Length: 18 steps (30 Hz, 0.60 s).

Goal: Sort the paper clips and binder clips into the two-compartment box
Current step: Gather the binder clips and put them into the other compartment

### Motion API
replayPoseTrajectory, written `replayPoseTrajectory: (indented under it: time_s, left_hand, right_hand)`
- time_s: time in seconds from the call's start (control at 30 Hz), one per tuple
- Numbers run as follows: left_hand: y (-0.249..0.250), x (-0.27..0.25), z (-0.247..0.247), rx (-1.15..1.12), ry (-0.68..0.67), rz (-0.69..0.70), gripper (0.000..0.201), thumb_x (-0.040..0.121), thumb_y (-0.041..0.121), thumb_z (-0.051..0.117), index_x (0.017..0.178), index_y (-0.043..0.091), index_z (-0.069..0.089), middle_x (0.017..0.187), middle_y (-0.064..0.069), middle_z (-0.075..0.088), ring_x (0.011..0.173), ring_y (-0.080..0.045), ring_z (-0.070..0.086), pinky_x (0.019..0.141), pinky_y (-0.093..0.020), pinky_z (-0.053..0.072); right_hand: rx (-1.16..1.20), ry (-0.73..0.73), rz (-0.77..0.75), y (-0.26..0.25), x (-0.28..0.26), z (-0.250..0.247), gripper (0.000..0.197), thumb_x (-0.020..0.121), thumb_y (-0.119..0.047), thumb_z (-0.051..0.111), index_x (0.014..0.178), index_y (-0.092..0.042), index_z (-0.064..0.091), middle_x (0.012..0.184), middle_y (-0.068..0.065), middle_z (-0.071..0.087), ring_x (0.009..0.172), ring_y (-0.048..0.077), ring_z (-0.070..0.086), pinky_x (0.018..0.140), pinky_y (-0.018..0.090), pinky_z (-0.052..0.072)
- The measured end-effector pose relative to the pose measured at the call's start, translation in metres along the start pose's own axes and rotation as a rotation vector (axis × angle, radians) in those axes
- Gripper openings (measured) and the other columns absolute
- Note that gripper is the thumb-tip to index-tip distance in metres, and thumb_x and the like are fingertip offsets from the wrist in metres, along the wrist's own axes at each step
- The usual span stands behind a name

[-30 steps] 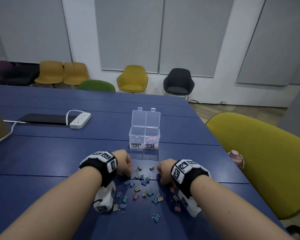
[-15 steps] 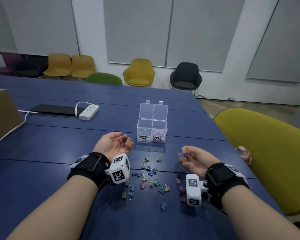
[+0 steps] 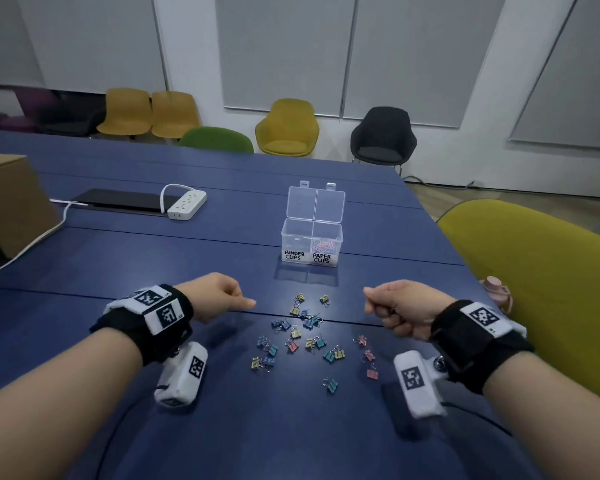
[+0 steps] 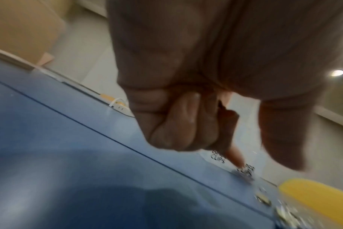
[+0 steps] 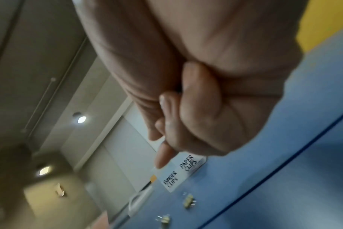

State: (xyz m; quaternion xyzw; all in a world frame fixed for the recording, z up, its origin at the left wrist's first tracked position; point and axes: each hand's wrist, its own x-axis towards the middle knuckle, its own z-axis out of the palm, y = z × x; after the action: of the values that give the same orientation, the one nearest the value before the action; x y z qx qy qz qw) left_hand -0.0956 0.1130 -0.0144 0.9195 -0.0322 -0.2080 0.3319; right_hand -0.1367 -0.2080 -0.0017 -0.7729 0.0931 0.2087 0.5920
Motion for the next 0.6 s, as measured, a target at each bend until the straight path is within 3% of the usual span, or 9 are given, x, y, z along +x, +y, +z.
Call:
replayPoseTrajectory:
  time_s: [0.1, 0.23, 0.37, 0.47, 0.6]
  left_hand:
    - [0.004, -0.018, 0.010, 0.153, -0.121, 0.083, 0.040, 0.071, 0.047, 0.078, 0.088, 0.017, 0.059, 0.064, 0.005, 0.052, 0.051, -0.010, 0.042, 0.046, -0.019, 0.035]
    - [0.014, -0.030, 0.030, 0.354, -0.186, 0.119, 0.064, 0.059, 0.050, 0.084, 0.105, 0.025, 0.048, 0.071, 0.010, 0.054, 0.060, -0.007, 0.049, 0.057, -0.023, 0.040]
    - [0.025, -0.034, 0.043, 0.538, -0.158, 0.093, 0.057, 0.068, 0.058, 0.073, 0.097, 0.020, 0.042, 0.084, 0.006, 0.054, 0.074, -0.014, 0.050, 0.064, -0.029, 0.041]
    - [0.028, -0.037, 0.052, 0.634, -0.169, 0.082, 0.049, 0.078, 0.061, 0.061, 0.095, 0.019, 0.040, 0.096, 0.000, 0.058, 0.082, -0.017, 0.051, 0.073, -0.031, 0.043]
    - [0.030, -0.040, 0.062, 0.700, -0.155, 0.120, 0.036, 0.091, 0.051, 0.048, 0.097, 0.018, 0.034, 0.110, -0.008, 0.060, 0.091, -0.023, 0.054, 0.080, -0.034, 0.045]
  right_hand:
    - [-0.271, 0.055, 0.016, 0.003, -0.007, -0.004, 0.028, 0.097, -0.021, 0.047, 0.073, -0.011, 0.055, 0.052, -0.001, 0.035, 0.037, 0.009, 0.026, 0.038, 0.013, 0.019]
    - [-0.675, 0.033, -0.006, 0.008, -0.016, 0.004, 0.014, 0.093, -0.013, 0.048, 0.080, -0.015, 0.053, 0.061, 0.003, 0.045, 0.043, 0.015, 0.037, 0.039, 0.019, 0.031]
    - [-0.883, -0.057, -0.003, 0.007, -0.033, 0.017, 0.019, 0.091, -0.031, 0.059, 0.084, -0.017, 0.049, 0.064, 0.002, 0.052, 0.044, 0.012, 0.043, 0.038, 0.019, 0.036]
    - [-1.034, -0.109, -0.006, 0.011, -0.043, 0.030, 0.025, 0.086, -0.036, 0.064, 0.088, -0.017, 0.047, 0.079, 0.000, 0.058, 0.050, 0.010, 0.045, 0.038, 0.016, 0.036]
    - [-1.194, -0.110, -0.030, 0.018, -0.038, 0.045, 0.026, 0.086, -0.034, 0.064, 0.092, -0.017, 0.045, 0.106, 0.007, 0.060, 0.080, 0.019, 0.050, 0.068, 0.026, 0.040]
